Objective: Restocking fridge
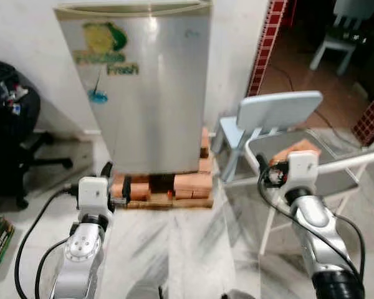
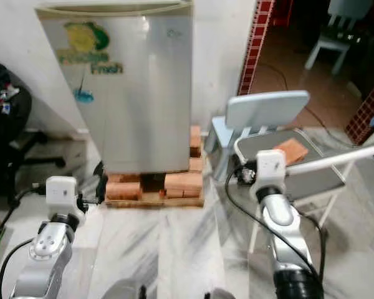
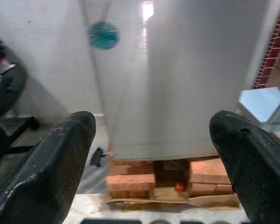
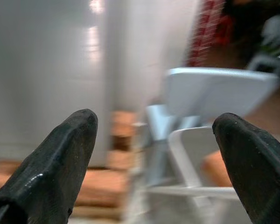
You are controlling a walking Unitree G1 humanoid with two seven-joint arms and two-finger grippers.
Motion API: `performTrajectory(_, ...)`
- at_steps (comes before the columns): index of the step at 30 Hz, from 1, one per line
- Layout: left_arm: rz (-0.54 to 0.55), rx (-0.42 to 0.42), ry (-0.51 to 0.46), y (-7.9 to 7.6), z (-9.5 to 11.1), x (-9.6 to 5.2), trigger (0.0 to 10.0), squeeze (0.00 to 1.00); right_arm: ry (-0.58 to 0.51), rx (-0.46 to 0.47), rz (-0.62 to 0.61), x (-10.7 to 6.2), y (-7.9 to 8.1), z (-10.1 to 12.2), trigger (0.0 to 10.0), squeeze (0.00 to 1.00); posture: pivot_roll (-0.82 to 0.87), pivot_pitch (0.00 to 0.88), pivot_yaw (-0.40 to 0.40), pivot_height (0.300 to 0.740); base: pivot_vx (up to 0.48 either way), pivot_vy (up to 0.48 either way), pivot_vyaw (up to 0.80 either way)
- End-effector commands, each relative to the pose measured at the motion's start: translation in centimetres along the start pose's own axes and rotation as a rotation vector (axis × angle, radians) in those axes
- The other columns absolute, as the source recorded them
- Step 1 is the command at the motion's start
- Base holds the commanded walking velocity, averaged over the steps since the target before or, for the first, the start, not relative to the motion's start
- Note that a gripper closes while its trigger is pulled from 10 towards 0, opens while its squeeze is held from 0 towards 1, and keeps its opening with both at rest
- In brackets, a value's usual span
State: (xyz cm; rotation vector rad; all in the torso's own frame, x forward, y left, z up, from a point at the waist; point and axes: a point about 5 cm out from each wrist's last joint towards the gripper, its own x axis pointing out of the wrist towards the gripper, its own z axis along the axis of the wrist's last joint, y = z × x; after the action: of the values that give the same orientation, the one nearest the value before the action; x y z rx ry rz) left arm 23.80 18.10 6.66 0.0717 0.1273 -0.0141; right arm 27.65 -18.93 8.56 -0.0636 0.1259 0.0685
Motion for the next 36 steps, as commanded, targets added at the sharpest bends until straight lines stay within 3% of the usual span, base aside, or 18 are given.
performTrajectory(1, -0.008, -0.005, -0.014, -0.3, 0.6, 0.4, 10.0, 0.00, -0.040, -0.013, 0.084, -0.5, 0.6, 0.6, 10.0, 0.00, 0.09, 0.000, 0.015, 0.740, 0.000, 0.480, 0.00)
performTrajectory(3, 0.002, 0.012, -0.020, -0.3, 0.5, 0.6, 10.0, 0.00, -0.058, -0.063, 0.111, -0.7, 1.1, 0.8, 10.0, 0.00, 0.07, 0.000, 0.016, 0.740, 0.000, 0.480, 0.00)
performTrajectory(5, -0.019, -0.032, 0.003, -0.4, -0.3, 0.5, 10.0, 0.00, -0.116, -0.103, 0.140, -0.7, 2.1, 1.6, 10.0, 0.00, 0.05, 0.000, 0.000, 0.740, 0.000, 0.480, 0.00)
performTrajectory(9, -0.009, -0.019, -0.002, -0.3, -0.7, 0.3, 10.0, 0.00, -0.133, -0.064, 0.042, -0.4, 1.6, 1.9, 10.0, 0.00, 0.06, 0.000, -0.021, 0.740, 0.000, 0.480, 0.00)
performTrajectory(13, 0.019, 0.015, -0.018, 0.2, -0.5, 0.5, 10.0, 0.00, -0.085, -0.003, -0.089, -0.5, 0.9, 0.8, 10.0, 0.00, 0.08, 0.000, -0.028, 0.740, 0.000, 0.480, 0.00)
performTrajectory(15, 0.026, 0.009, -0.010, 0.4, -0.6, 0.6, 10.0, 0.00, -0.060, 0.014, -0.102, -0.3, 1.1, 0.2, 10.0, 0.00, 0.07, 0.000, -0.022, 0.740, 0.000, 0.480, 0.00)
performTrajectory(17, 0.020, 0.009, -0.008, 0.3, -0.5, 1.0, 10.0, 0.00, -0.053, -0.029, -0.078, 0.2, 1.8, 0.0, 10.0, 0.00, 0.07, 0.000, -0.018, 0.740, 0.000, 0.480, 0.00)
performTrajectory(21, 0.019, 0.057, -0.042, 0.4, 0.0, 1.3, 10.0, 0.00, -0.049, -0.040, -0.121, 0.8, 1.6, 0.1, 10.0, 0.00, 0.07, 0.000, -0.020, 0.740, 0.000, 0.480, 0.00)
performTrajectory(23, 0.045, 0.053, -0.045, 0.8, -0.1, 1.2, 10.0, 0.00, -0.069, -0.069, -0.082, 0.9, 1.5, 0.1, 10.0, 0.00, 0.08, 0.000, -0.025, 0.740, 0.000, 0.480, 0.00)
performTrajectory(25, 0.043, 0.023, -0.028, 0.8, -0.3, 1.0, 10.0, 0.00, -0.047, -0.003, -0.106, 0.8, 1.3, -0.2, 10.0, 0.00, 0.08, 0.000, -0.031, 0.740, 0.000, 0.480, 0.00)
performTrajectory(28, 0.048, 0.013, -0.026, 0.6, -0.5, 0.9, 10.0, 0.00, -0.039, -0.032, -0.130, 0.5, 1.1, -0.7, 10.0, 0.00, 0.08, 0.000, -0.043, 0.740, 0.000, 0.480, 0.00)
performTrajectory(30, 0.035, 0.016, -0.036, 0.3, -0.5, 0.9, 10.0, 0.00, -0.001, 0.073, -0.083, 0.2, 1.4, -1.1, 10.0, 0.00, 0.09, 0.000, -0.045, 0.740, 0.000, 0.480, 0.00)
performTrajectory(32, 0.033, 0.002, -0.057, 0.3, -0.3, 0.8, 10.0, 0.00, -0.014, 0.009, -0.108, 0.0, 1.3, -1.1, 10.0, 0.00, 0.09, 0.000, -0.044, 0.740, 0.000, 0.480, 0.00)
performTrajectory(36, 0.025, 0.001, -0.042, -0.1, -0.6, 0.4, 10.0, 0.00, -0.036, 0.048, -0.103, -0.1, 1.5, -1.0, 10.0, 0.00, 0.09, 0.000, -0.027, 0.740, 0.000, 0.000, 0.00)
